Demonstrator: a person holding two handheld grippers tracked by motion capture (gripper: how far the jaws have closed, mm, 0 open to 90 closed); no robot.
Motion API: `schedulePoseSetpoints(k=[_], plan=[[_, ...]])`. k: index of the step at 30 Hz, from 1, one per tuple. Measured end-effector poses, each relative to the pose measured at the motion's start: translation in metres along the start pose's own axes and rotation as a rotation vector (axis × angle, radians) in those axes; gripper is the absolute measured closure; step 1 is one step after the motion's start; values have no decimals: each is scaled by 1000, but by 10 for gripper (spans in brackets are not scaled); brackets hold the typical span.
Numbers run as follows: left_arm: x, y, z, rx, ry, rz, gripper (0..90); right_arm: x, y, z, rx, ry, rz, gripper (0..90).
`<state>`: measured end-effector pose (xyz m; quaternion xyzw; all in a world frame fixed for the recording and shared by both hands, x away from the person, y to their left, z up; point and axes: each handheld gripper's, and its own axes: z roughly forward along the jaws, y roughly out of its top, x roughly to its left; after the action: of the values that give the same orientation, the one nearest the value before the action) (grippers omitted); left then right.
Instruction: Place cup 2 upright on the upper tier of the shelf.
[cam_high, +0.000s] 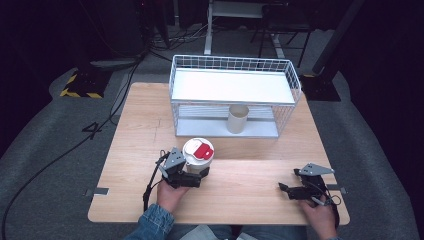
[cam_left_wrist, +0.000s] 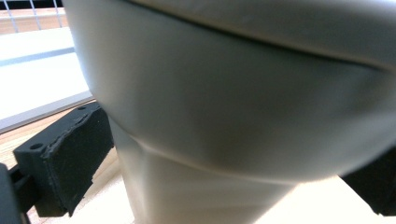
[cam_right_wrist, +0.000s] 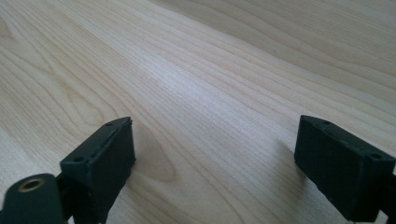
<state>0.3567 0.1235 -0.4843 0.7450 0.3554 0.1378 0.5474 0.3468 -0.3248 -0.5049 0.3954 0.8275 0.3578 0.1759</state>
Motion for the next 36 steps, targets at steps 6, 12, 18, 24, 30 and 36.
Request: schedulePoseSetpoints(k=[6,12,18,24,30,36], plan=[[-1,-1,7,19,29,17,7,0,0,0,0,0,1,126],[0,-1,6,18,8,27,72,0,0,0,0,-1,2,126],[0,-1,6,15,8,44,103,0,0,0,0,-1,2,126],[0,-1,6,16,9,46,105,0,0,0,0,-1,2,126],[-1,-1,6,18,11,50,107,0,0,0,0,-1,2,126],[-2,-1,6,21,18,51,110,0,0,0,0,-1,2,126]])
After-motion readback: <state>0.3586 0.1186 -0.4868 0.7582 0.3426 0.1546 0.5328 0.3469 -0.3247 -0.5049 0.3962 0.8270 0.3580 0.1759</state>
